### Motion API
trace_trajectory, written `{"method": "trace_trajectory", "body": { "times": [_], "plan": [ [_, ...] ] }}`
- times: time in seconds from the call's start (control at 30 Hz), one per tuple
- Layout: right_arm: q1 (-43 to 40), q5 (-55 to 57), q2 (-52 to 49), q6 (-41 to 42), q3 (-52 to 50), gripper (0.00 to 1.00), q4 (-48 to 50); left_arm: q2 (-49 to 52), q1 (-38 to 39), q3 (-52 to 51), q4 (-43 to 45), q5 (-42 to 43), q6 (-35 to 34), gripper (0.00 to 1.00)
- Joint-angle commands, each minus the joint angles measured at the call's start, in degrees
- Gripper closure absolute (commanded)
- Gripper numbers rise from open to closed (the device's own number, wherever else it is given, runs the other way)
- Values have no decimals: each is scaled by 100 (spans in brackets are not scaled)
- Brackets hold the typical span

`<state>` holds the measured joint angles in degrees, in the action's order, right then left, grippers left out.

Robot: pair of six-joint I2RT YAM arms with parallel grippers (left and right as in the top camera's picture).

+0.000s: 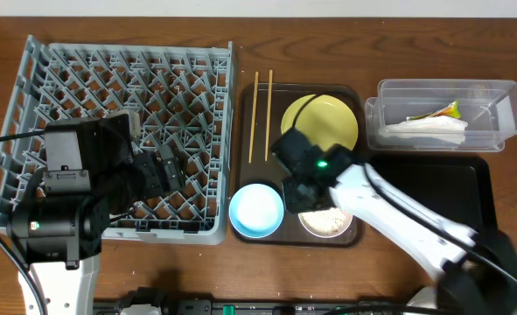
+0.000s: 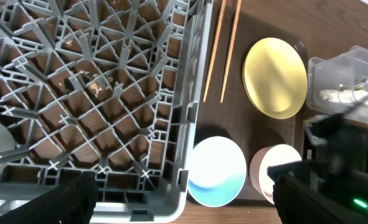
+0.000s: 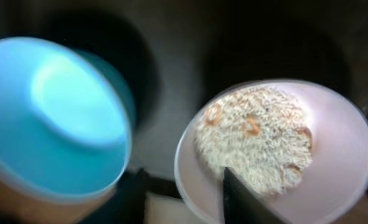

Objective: Sort waste into correct bins and load items into the dishwasher
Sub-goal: 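Grasp the pink bowl of rice with the right gripper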

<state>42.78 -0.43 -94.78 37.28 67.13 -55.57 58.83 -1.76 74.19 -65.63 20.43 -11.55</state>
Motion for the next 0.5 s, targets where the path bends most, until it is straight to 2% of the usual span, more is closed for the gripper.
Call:
{"method": "trace_trajectory", "body": {
  "times": [0.0,0.2,0.47],
  "plan": [
    [26,404,-326,345,57,71,63,31,24,66,-13,-101,125,7],
    [105,146,-798,411,57,73,245,55,24,61,-52,-103,125,7],
    [-284,-68,-1034,516,57,89,216,76,24,35,-118,-101,125,7]
  ]
}}
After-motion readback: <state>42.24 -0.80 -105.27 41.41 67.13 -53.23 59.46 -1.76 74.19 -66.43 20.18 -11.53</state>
